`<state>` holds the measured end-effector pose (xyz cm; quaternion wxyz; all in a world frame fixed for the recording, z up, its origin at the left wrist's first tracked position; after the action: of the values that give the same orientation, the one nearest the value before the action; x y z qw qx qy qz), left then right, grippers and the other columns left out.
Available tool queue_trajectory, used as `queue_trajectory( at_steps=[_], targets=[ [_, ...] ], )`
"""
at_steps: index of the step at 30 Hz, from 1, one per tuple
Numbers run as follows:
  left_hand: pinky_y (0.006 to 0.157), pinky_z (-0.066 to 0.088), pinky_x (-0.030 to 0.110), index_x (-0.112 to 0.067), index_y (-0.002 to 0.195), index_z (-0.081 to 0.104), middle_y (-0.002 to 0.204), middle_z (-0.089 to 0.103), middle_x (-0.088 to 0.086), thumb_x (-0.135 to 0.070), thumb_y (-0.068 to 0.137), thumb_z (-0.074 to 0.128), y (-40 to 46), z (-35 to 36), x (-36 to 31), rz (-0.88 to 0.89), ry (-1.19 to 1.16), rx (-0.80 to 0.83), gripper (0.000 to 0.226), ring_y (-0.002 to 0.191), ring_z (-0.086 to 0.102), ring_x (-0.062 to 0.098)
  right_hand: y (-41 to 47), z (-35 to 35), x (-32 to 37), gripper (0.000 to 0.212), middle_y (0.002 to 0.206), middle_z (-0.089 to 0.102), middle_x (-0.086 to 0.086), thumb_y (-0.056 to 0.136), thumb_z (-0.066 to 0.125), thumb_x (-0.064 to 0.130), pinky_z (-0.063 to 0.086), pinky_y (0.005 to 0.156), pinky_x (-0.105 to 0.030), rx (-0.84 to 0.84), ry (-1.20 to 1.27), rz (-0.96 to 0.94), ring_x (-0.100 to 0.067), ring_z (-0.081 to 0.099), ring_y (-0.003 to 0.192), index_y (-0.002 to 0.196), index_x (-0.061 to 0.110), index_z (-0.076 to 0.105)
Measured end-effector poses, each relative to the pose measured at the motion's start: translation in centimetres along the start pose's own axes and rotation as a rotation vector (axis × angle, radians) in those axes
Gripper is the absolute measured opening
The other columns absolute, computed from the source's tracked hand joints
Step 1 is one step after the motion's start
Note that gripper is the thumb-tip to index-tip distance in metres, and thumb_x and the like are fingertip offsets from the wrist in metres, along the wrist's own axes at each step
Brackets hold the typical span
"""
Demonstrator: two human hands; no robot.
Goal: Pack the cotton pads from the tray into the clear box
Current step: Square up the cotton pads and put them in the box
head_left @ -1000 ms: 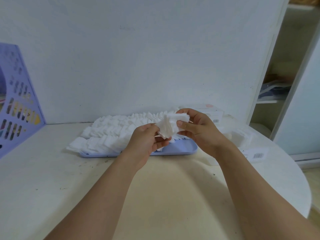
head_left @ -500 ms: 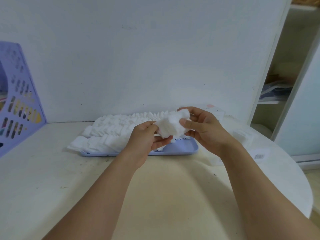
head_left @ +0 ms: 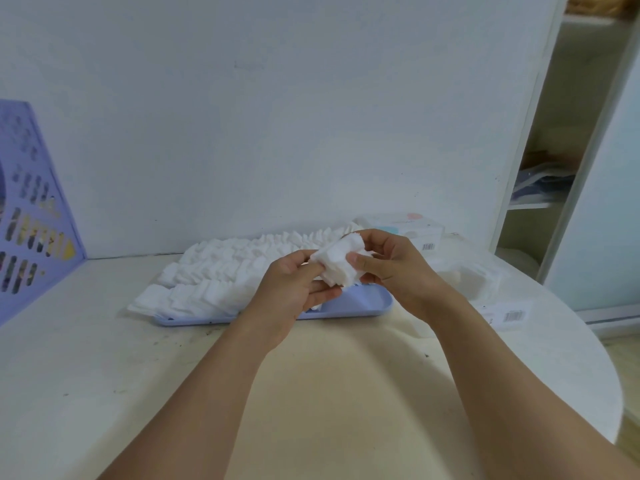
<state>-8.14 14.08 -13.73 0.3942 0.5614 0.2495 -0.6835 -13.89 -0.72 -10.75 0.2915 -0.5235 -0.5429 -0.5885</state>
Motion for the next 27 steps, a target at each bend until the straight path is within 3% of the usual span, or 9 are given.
queue_trajectory(
  at_steps=[2,7,13,16,19,22,27],
  targets=[
    [0.073,0.061,0.026,-0.007,0.112,0.068,0.103,0.078,0.012,0.001,0.097,0.056,-0.1,0.1,-0.2,0.018,0.022,0.005,0.021,0.095,0.076,0.025,-0.1,0.3,-0.1,0.024,0.113,0.073,-0.015,0.095,0.068,0.008,0.057,0.092,-0.043,0.023,-0.031,0.010,-0.032,0.071,0.101,0.119,0.010,0.068],
    [0.078,0.063,0.031,-0.003,0.116,0.068,0.109,0.074,0.021,0.005,0.094,0.059,-0.1,-0.3,-0.4,0.039,0.106,-0.045,0.024,0.097,0.073,0.029,-0.2,0.5,0.6,0.026,0.108,0.073,-0.011,0.092,0.070,0.000,0.058,0.087,-0.048,0.014,-0.115,-0.049,-0.034,0.072,0.092,0.116,0.009,0.069],
    [0.067,0.061,0.026,-0.005,0.103,0.071,0.093,0.077,0.012,-0.001,0.096,0.060,0.2,-1.1,-0.5,0.076,0.119,-0.102,0.014,0.083,0.075,0.020,-0.3,0.1,1.1,0.027,0.099,0.072,-0.007,0.085,0.074,-0.008,0.062,0.084,-0.047,-0.031,-0.068,-0.084,-0.024,0.073,0.081,0.109,0.003,0.067],
    [0.064,0.059,0.024,-0.005,0.103,0.071,0.084,0.078,0.005,-0.008,0.093,0.069,0.2,-1.3,0.0,0.066,0.121,-0.129,0.011,0.076,0.075,0.014,-0.6,0.6,2.1,0.046,0.111,0.068,0.001,0.082,0.070,-0.013,0.058,0.082,-0.029,-0.024,-0.209,-0.189,-0.014,0.068,0.094,0.118,0.015,0.066],
    [0.063,0.060,0.026,-0.005,0.100,0.072,0.085,0.079,0.007,-0.014,0.091,0.073,0.2,-1.5,0.4,0.048,0.131,-0.145,0.013,0.074,0.075,0.016,-0.8,2.0,2.2,0.056,0.126,0.062,0.005,0.081,0.060,-0.018,0.055,0.090,-0.029,0.063,-0.330,-0.229,-0.012,0.059,0.115,0.119,0.022,0.069],
    [0.062,0.061,0.029,-0.007,0.100,0.073,0.083,0.078,0.008,-0.017,0.091,0.074,0.2,-1.8,0.3,0.038,0.139,-0.156,0.014,0.073,0.075,0.019,-0.9,2.9,1.9,0.050,0.125,0.060,-0.001,0.082,0.058,-0.019,0.055,0.089,-0.029,0.132,-0.325,-0.208,-0.014,0.054,0.123,0.116,0.016,0.071],
    [0.063,0.060,0.026,-0.007,0.102,0.073,0.087,0.078,0.010,-0.016,0.094,0.070,0.3,-2.2,0.1,0.050,0.120,-0.178,0.012,0.077,0.076,0.021,-0.8,2.2,1.8,0.033,0.121,0.064,-0.011,0.088,0.060,-0.012,0.052,0.094,-0.036,0.098,-0.226,-0.140,-0.021,0.061,0.112,0.113,0.009,0.065]
  ],
)
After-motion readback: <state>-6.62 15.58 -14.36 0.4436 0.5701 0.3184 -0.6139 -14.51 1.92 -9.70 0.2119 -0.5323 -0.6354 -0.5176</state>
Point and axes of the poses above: each hand's wrist, its own y-axis towards the middle knuckle, its own z-axis out of the palm, x = y × z, the point moved 9 cm from there along y, towards the middle knuckle
